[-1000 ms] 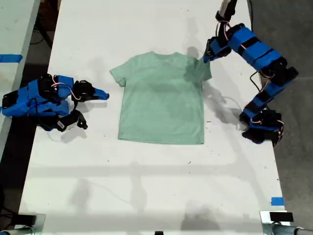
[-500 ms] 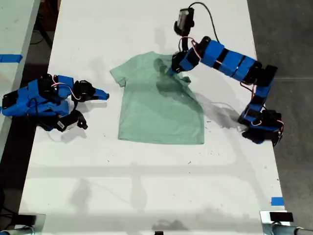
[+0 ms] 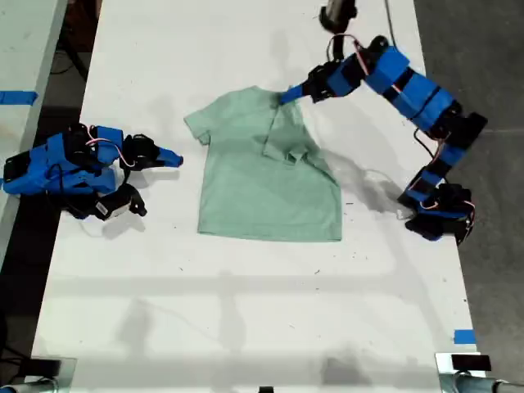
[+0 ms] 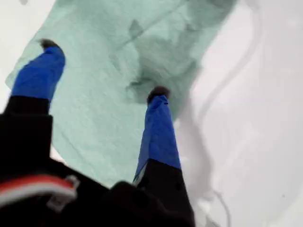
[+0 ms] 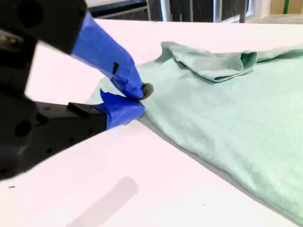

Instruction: Fold t shirt

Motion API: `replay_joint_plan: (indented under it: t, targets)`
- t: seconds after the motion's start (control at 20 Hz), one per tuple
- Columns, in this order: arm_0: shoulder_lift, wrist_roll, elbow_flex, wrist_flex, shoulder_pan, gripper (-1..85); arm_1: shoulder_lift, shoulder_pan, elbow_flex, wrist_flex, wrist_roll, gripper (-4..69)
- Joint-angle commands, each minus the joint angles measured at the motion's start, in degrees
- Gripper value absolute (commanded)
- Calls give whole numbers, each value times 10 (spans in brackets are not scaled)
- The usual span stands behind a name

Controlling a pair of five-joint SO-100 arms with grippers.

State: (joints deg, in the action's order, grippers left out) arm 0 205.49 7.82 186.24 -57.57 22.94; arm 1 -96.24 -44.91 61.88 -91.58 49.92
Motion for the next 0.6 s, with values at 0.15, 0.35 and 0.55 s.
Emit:
replay_joint_plan:
  t: [0.15, 0.35, 0.55]
  targets:
    - [5, 5, 25, -2, 32, 88, -340, 33, 468, 112, -92, 9]
    - [5, 5, 25, -2, 31, 89, -667, 54, 867, 256, -97, 10]
    - [5, 5, 25, -2, 29, 89, -1054, 98, 1100, 149, -134, 10]
